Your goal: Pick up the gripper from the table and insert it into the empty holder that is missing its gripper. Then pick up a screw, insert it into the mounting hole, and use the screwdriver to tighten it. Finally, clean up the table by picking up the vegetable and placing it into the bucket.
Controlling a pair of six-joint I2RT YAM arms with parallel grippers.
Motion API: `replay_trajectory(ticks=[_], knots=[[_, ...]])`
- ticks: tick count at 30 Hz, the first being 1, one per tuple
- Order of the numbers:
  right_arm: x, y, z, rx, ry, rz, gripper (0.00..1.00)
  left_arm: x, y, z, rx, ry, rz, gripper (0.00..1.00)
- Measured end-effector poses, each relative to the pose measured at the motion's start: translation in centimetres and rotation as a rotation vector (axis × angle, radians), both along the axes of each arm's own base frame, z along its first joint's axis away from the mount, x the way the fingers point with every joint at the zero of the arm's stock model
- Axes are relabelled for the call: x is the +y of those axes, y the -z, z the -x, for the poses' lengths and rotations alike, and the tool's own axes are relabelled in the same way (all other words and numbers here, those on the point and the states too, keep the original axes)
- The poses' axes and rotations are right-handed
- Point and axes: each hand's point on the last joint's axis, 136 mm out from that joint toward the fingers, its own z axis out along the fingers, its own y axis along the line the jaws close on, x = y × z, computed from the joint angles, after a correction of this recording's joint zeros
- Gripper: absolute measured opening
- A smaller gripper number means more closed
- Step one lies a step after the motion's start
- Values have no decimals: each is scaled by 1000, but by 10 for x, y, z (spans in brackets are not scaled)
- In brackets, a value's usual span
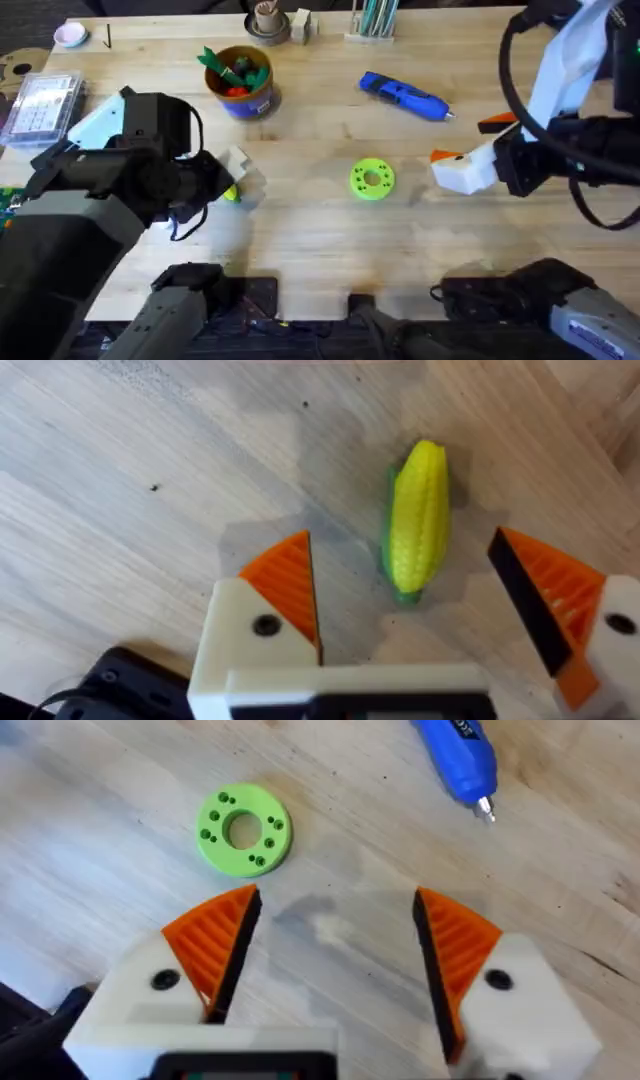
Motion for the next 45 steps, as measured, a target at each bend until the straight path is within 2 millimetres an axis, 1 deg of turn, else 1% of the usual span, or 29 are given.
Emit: replay_trajectory(ticks=[6,10,14,20,22,23,24,25,26,27,28,29,30,31,36,38,40,42,45], knots=[[0,0,0,0,0,0,956,1,-1,-8,-27,-15,6,993],[0,0,0,0,0,0,957,-2,11,-14,12,-13,27,993],[0,0,0,0,0,0,957,-4,26,-9,93,-17,47,993],[0,0,0,0,0,0,957,2,26,-10,94,-58,67,991],[0,0,0,1,0,0,957,5,26,-9,94,-75,70,854],[0,0,0,2,0,1,957,6,26,-8,97,-84,70,725],[0,1,1,4,0,2,957,8,26,-7,99,-93,72,617],[-1,1,2,8,0,3,957,8,26,-8,97,-98,78,478],[-1,2,3,13,0,5,957,7,27,-8,96,-99,84,387],[-1,3,4,18,0,6,957,7,27,-9,96,-97,88,274],[-1,3,4,21,0,7,957,6,26,-10,92,-97,91,129],[-2,3,4,22,0,8,957,6,26,-10,90,-94,92,45],[-1,3,4,21,0,8,957,6,26,-10,90,-96,93,20],[-1,3,4,21,0,8,956,6,26,-10,89,-95,94,16],[-2,3,4,22,0,8,957,2,24,-12,87,-92,118,19],[-1,3,4,21,0,8,957,-2,19,-17,73,-76,140,19],[-1,3,4,21,0,8,956,-3,6,-28,39,-59,149,19],[-2,3,4,22,0,8,957,-3,-11,-44,-16,-37,151,19],[-2,3,4,22,0,8,956,-4,-44,-70,-115,5,151,19]])
